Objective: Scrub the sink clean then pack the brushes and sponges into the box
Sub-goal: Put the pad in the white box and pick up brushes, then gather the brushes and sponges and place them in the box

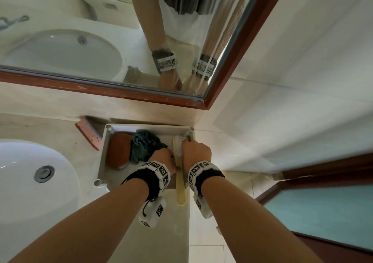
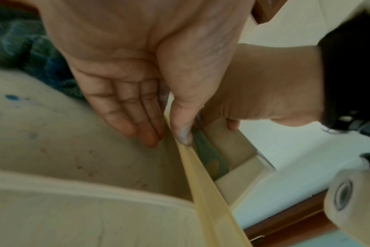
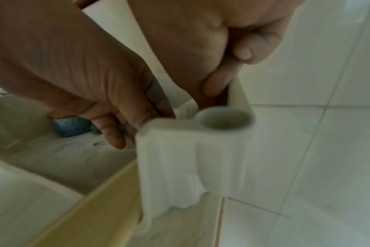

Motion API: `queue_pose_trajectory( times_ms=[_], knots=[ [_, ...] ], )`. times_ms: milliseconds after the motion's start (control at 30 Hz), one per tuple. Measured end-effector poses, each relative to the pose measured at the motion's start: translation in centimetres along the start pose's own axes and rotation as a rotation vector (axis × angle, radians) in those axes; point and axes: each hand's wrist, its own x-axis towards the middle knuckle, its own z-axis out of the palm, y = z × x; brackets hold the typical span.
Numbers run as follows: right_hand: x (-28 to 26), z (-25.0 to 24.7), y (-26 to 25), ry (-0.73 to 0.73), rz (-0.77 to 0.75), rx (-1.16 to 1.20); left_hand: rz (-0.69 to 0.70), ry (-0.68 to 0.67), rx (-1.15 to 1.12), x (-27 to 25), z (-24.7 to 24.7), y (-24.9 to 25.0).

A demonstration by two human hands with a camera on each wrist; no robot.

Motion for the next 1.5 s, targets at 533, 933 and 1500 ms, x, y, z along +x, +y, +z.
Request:
queue_pose_trajectory(
  times_ms=[533, 933, 1500],
  knots=[
    [-6.4, -6.7, 1.6, 0.236, 0.022, 0.194, 0.272, 0.219, 0.200, -6.7, -10.0, -1.5],
    [-14.0, -15.3, 0.1, 0.340, -0.018, 0.170, 0.269, 0.481, 0.358, -17.1, -19.5, -3.7],
    [-20.1, -26.1, -19.4, 0.537, -0.406, 0.173, -0.134, 0.780, 0.357, -38.8, -28.6, -19.5]
  ],
)
